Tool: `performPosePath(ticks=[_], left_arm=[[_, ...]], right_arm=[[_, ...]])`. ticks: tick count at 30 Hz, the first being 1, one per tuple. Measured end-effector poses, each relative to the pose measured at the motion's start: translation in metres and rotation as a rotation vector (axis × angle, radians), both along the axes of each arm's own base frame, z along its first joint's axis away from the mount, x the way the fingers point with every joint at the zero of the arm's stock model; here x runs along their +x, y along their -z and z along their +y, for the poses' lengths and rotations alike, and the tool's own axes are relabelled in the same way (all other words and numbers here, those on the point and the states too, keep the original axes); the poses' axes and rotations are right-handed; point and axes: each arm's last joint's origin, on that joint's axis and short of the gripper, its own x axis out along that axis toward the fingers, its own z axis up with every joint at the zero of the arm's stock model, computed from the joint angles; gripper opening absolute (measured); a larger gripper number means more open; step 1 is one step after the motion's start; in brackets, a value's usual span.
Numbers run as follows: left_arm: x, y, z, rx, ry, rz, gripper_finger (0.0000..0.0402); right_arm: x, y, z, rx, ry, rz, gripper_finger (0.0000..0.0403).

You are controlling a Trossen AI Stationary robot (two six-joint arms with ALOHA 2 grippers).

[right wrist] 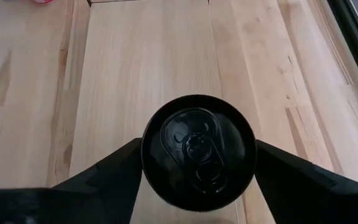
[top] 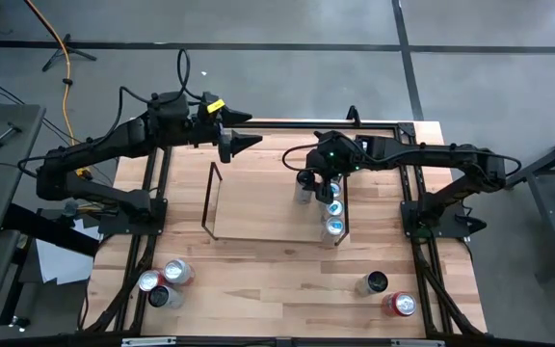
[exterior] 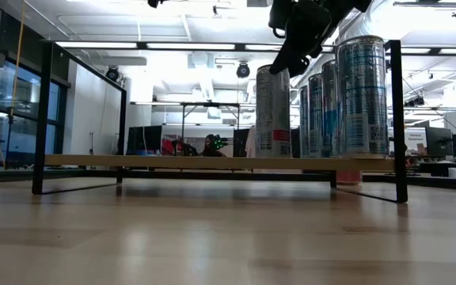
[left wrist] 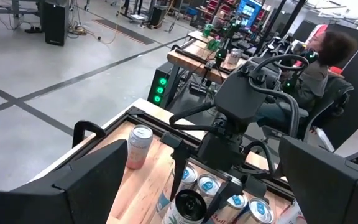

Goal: Place canned beverage on shelf
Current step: Put the black soda can on the shelf

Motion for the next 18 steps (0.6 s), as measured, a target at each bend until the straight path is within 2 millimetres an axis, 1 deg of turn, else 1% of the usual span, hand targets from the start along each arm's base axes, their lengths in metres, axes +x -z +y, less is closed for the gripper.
performPosePath(ticks=[5,13,18], left_arm=[[0.000,0.000,0.000,-0.001,0.000,0.000,0.0376],[0.000,0.000,0.000,-0.002,-0.002,0.000,0.0376],[0.000,0.000,0.000,0.007,-0.001,0.002,0.0376]], right_arm=[[0.000,0.000,0.000,0.011,0.012,-0.003,0.0242],[-0.002,-0.002,-0.001,0.020,0.095,0.012,0.0243],[-0.007,-0.012,-0.003,-0.045,0.156,0.066,0.0243]])
